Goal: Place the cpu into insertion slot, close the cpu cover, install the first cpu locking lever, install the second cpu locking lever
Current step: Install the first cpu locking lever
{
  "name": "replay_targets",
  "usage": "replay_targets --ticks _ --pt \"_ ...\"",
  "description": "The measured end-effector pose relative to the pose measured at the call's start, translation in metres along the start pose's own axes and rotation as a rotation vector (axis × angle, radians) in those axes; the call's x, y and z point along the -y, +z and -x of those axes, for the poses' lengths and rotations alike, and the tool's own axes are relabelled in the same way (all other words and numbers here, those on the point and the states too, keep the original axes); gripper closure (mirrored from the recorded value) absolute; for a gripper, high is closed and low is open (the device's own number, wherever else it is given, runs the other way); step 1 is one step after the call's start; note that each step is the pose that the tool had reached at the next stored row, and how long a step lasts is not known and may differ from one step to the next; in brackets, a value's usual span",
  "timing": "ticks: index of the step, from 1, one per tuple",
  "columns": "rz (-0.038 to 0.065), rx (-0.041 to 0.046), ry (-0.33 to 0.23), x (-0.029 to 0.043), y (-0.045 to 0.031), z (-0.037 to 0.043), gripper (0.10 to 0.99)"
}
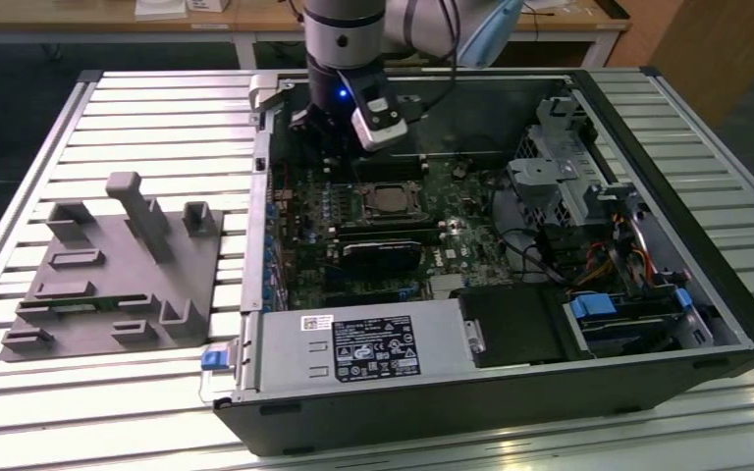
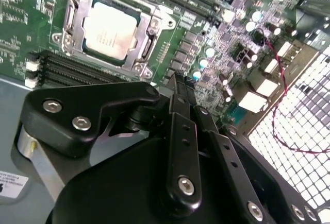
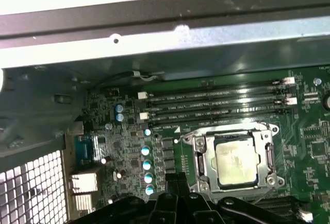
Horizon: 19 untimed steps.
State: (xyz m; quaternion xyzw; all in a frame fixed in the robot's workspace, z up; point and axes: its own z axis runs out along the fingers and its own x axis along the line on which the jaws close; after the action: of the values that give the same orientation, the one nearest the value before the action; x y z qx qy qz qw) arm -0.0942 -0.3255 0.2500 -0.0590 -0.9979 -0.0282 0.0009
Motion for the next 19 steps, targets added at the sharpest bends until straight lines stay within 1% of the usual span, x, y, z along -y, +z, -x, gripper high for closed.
replay_targets --ticks 4,9,13,19 --pt "0.030 -0.0036 -0.001 0.0004 0.0000 -0.0031 0.980" --pt "0.055 -0.0068 -0.005 0.0008 0.0000 -0.0064 0.980" --pt "0.067 -0.0087 -0.011 0.0006 0.0000 -0.0065 0.980" --pt "0.079 -0.0111 -0.022 -0.0008 0.0001 -0.0068 0.980"
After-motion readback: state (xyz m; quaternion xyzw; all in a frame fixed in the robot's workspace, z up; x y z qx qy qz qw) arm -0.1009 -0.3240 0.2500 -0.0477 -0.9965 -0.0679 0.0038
